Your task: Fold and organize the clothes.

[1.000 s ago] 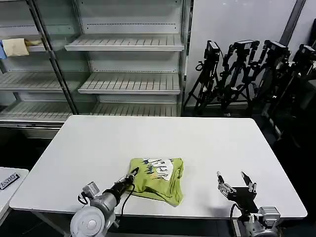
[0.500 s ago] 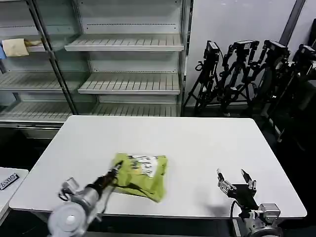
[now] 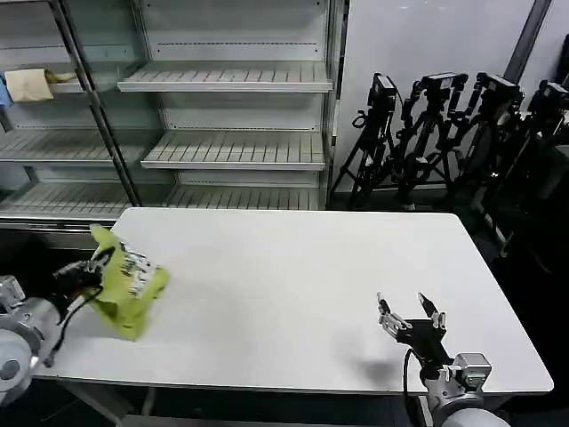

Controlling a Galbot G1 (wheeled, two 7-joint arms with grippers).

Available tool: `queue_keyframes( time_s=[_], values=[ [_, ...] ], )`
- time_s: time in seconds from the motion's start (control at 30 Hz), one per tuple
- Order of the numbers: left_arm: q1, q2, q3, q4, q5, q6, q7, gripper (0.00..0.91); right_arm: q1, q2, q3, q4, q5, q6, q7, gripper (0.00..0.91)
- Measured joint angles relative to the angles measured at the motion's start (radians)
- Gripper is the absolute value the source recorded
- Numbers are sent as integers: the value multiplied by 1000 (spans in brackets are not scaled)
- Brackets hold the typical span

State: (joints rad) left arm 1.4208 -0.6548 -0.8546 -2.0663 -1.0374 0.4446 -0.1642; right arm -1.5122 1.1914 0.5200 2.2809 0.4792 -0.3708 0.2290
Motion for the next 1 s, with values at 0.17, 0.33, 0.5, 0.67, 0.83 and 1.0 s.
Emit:
queue_keyframes(
  time_s=[0.17,0.33,0.5,0.67,0.83,1.0],
  values=[
    [21,-4,100,-12,305,-38,17,40,-10,0,6,1,-10,7,-2,907],
    [-2,-85,313,-10,612,-56,30,40,-28,7,14,0,-29,11,-1,907],
    [-78,-186,517,-21,793,-50,38,40,-43,17,14,1,-49,13,-1,907],
    [-181,-281,690,-7,841,-26,30,50,-57,28,18,-3,-69,16,-1,907],
    [-296,-367,828,43,814,-10,22,50,-68,36,28,-3,-80,17,-2,907],
    [-396,-441,938,108,800,-9,23,907,-77,39,40,6,-83,13,-2,907]
  ],
)
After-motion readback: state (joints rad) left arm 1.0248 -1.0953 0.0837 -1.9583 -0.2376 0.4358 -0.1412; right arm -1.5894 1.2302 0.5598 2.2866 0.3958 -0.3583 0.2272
